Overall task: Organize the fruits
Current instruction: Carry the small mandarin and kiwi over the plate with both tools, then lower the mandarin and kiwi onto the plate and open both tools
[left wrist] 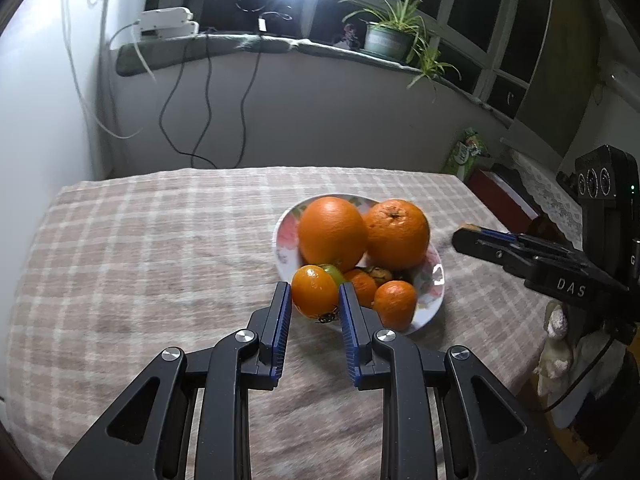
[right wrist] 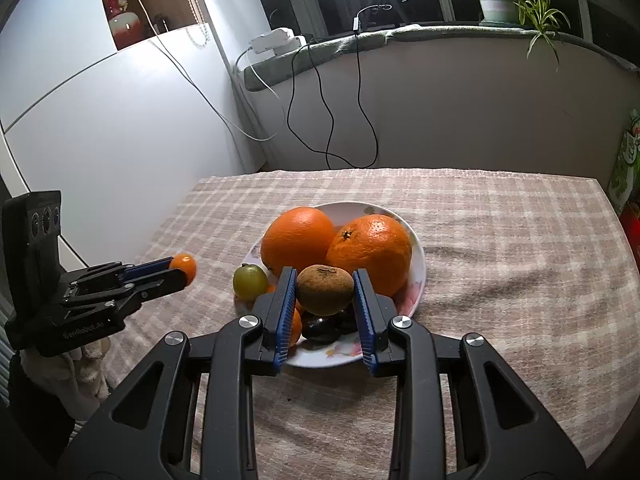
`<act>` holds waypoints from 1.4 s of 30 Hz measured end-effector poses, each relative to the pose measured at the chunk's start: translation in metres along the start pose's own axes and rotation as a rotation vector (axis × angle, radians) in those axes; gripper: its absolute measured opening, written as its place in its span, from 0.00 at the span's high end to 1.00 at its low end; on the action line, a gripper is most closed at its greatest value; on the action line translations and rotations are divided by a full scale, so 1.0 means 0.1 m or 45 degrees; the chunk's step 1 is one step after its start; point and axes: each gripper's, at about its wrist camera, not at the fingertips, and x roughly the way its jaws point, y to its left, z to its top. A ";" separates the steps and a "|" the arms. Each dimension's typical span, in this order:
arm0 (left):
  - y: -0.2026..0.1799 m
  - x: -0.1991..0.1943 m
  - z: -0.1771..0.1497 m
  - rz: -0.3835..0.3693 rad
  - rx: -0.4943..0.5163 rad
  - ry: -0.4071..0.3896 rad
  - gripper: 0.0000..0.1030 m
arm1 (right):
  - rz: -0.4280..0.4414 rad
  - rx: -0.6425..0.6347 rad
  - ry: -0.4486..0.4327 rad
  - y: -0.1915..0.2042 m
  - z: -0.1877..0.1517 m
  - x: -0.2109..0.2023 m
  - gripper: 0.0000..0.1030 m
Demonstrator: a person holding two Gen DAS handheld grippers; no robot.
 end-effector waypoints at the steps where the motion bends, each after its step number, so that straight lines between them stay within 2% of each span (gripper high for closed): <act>1: -0.03 0.03 0.01 -0.002 0.007 0.004 0.78 | 0.000 0.000 0.003 0.01 0.00 0.01 0.71; 22: -0.36 0.45 0.22 -0.089 0.035 0.056 0.78 | 0.008 0.029 0.097 -0.04 -0.20 0.26 0.71; 42: -0.41 0.50 0.24 -0.089 0.055 0.066 0.78 | 0.005 -0.009 0.121 0.00 -0.22 0.32 0.71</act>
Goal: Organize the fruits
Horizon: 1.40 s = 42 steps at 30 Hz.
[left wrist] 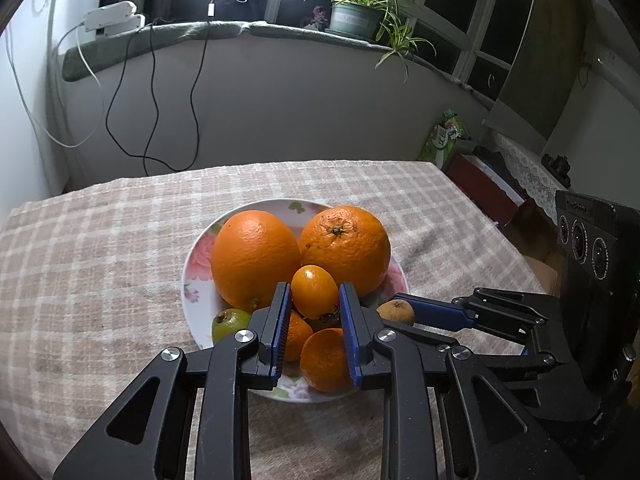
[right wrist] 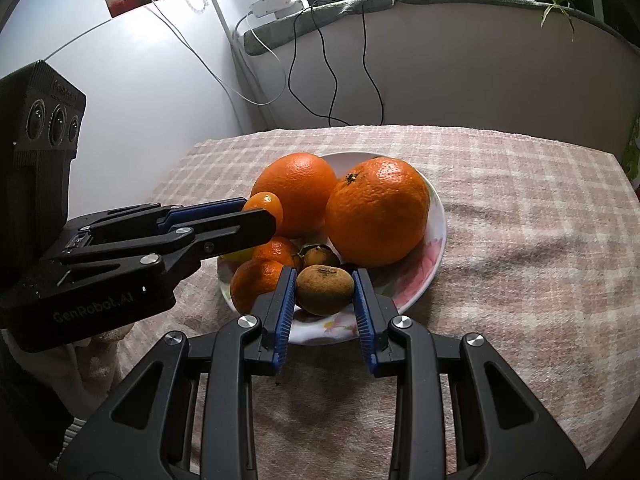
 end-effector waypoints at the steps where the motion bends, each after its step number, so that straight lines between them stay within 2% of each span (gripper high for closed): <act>1: 0.00 0.00 0.00 0.000 0.001 0.000 0.78 | -0.001 0.001 0.000 0.00 0.00 0.00 0.71; 5: -0.02 0.00 0.01 0.005 0.006 -0.002 0.75 | -0.007 -0.001 0.001 -0.01 0.00 -0.01 0.71; 7: -0.02 0.00 0.01 0.010 0.004 -0.007 0.64 | -0.006 -0.002 0.002 -0.02 0.00 -0.01 0.71; 8: -0.02 -0.01 0.01 0.009 0.003 -0.007 0.64 | -0.007 -0.005 0.003 -0.02 0.00 0.00 0.68; 11: -0.03 -0.01 0.01 0.015 0.008 -0.009 0.62 | -0.025 -0.016 -0.013 -0.01 0.00 -0.02 0.40; 13: -0.03 -0.02 0.01 0.020 0.007 -0.011 0.56 | -0.031 -0.021 -0.030 0.00 0.00 -0.05 0.38; 16: -0.02 -0.03 0.01 0.025 0.003 -0.014 0.53 | -0.032 -0.021 -0.034 0.00 0.00 -0.06 0.37; 20: -0.03 -0.06 0.01 0.044 0.002 -0.021 0.43 | -0.044 -0.016 -0.038 -0.02 -0.01 -0.09 0.27; 22: -0.02 -0.07 0.01 0.057 -0.003 -0.023 0.35 | -0.045 -0.016 -0.042 -0.03 -0.02 -0.11 0.22; 24: -0.01 -0.08 0.01 0.067 -0.012 -0.023 0.32 | -0.057 -0.018 -0.044 -0.03 -0.03 -0.12 0.16; 26: 0.00 -0.08 0.01 0.080 -0.015 -0.019 0.31 | -0.064 -0.022 -0.048 -0.03 -0.04 -0.14 0.16; 30: 0.01 -0.10 0.00 0.123 -0.022 -0.021 0.23 | -0.081 -0.037 -0.048 -0.01 -0.04 -0.16 0.14; 35: -0.01 -0.15 -0.04 0.162 -0.016 -0.027 0.23 | -0.105 -0.052 -0.056 0.03 -0.05 -0.20 0.10; 42: -0.01 -0.32 -0.11 0.205 -0.035 -0.069 0.23 | -0.128 -0.066 -0.084 0.08 -0.06 -0.31 0.10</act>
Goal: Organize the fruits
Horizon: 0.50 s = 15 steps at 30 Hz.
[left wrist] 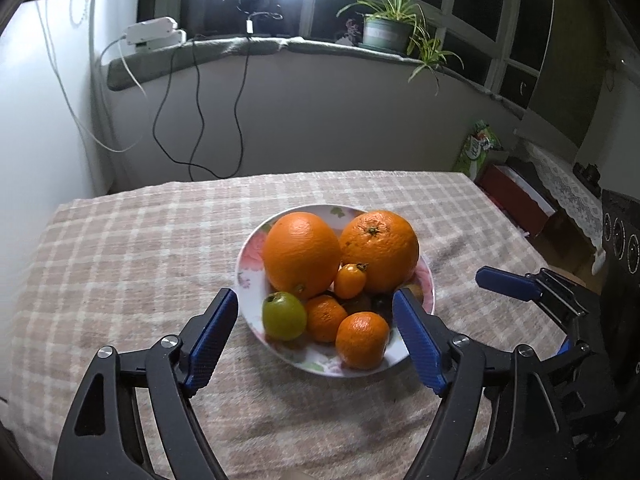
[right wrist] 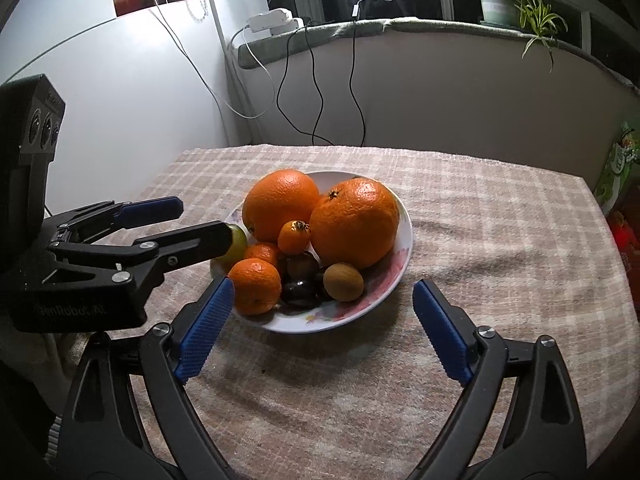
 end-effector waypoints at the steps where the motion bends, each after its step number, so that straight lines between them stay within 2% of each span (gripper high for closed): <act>1: 0.00 -0.03 -0.01 0.006 -0.001 -0.007 0.23 | -0.004 -0.003 -0.006 0.01 -0.01 -0.03 0.10; 15: 0.00 -0.34 -0.17 0.066 -0.026 -0.062 0.22 | -0.057 -0.012 -0.082 0.06 -0.02 -0.32 0.09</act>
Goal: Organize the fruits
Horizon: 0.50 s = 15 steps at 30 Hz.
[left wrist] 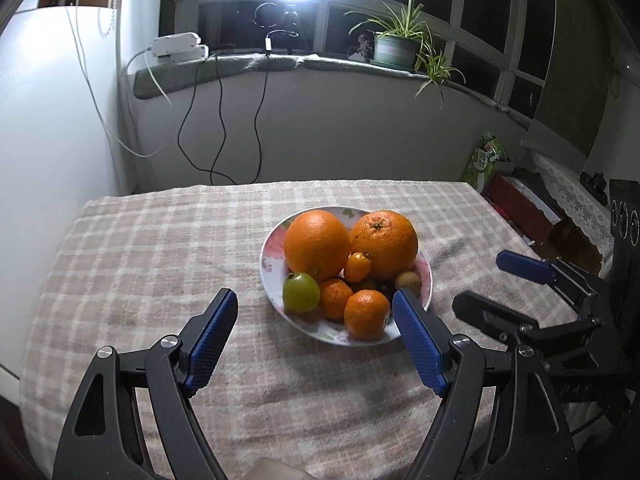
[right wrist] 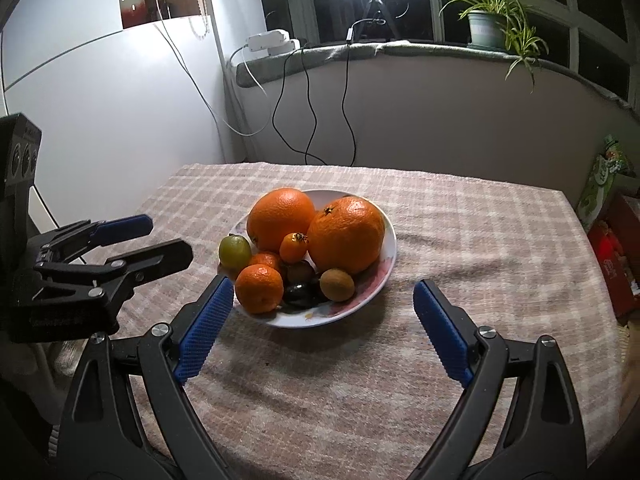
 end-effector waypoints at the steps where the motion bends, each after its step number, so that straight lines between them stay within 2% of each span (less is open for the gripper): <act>1: 0.00 -0.02 -0.01 0.002 -0.004 -0.002 0.22 | -0.005 0.000 -0.004 0.00 0.00 -0.02 0.09; 15: 0.00 -0.19 -0.17 0.007 -0.038 -0.010 0.22 | -0.046 0.019 -0.026 -0.06 -0.07 -0.17 0.09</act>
